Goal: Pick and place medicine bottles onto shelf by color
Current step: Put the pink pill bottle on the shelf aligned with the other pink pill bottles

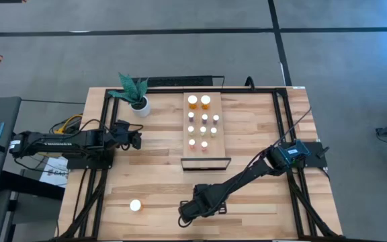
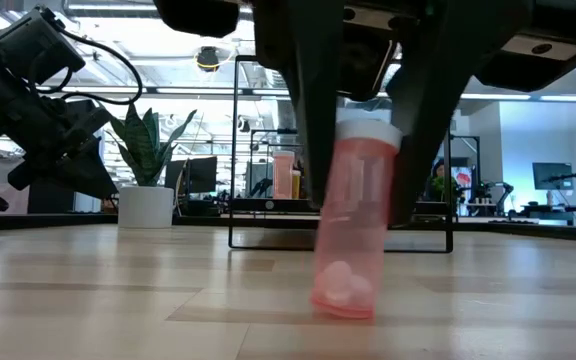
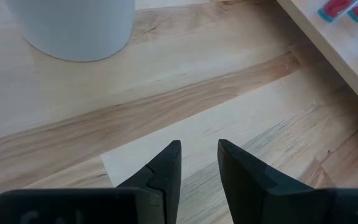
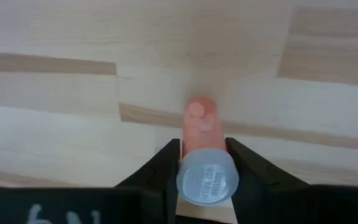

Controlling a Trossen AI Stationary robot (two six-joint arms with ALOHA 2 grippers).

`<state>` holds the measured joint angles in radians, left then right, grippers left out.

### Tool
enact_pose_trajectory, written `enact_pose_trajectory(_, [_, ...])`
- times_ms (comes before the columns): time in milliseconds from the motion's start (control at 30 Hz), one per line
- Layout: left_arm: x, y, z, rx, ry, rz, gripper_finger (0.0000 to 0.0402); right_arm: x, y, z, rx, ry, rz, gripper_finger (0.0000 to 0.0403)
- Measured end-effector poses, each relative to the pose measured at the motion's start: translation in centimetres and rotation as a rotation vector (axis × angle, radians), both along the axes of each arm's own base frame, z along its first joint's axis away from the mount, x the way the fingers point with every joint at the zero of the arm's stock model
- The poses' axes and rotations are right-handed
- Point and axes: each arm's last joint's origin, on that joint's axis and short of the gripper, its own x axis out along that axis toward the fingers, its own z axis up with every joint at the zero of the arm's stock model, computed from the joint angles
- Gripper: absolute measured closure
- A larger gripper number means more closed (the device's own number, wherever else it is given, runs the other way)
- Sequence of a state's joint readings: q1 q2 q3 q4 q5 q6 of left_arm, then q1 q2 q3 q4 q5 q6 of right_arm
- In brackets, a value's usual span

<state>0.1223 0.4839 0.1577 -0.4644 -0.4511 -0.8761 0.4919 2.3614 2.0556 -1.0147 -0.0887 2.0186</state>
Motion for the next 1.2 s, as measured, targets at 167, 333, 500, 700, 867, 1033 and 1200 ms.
enact_pose_trajectory(167, [0.0, 0.0, 0.0, 0.000, 0.000, 0.000, 0.0310, -0.5, -0.3, 0.4, -0.020, 0.035, -0.001, 0.0263])
enact_pose_trajectory(333, [0.0, 0.0, 0.0, 0.000, 0.001, 0.000, 0.0310, -1.4, -0.9, 1.7, -0.064, 0.067, -0.006, 0.0282])
enact_pose_trajectory(500, [0.0, 0.0, 0.0, 0.000, -0.001, 0.000, 0.0310, -2.9, -1.6, 3.6, -0.175, 0.103, -0.009, 0.0290])
enact_pose_trajectory(700, [0.0, 0.0, 0.0, 0.000, 0.000, 0.000, 0.0310, -5.8, -1.9, 6.4, -0.331, 0.158, -0.040, 0.0286])
enact_pose_trajectory(867, [0.0, 0.0, 0.0, 0.000, 0.000, 0.000, 0.0310, -7.5, -1.9, 6.6, -0.396, 0.229, -0.087, 0.0286])
enact_pose_trajectory(1033, [0.0, 0.0, 0.0, -0.001, 0.003, 0.000, 0.0310, -10.5, -3.8, 6.2, -0.396, 0.257, -0.140, 0.0287])
enact_pose_trajectory(1200, [0.0, 0.0, 0.0, 0.000, 0.002, 0.000, 0.0310, -15.2, -6.5, 5.0, -0.338, 0.206, -0.262, 0.0283])
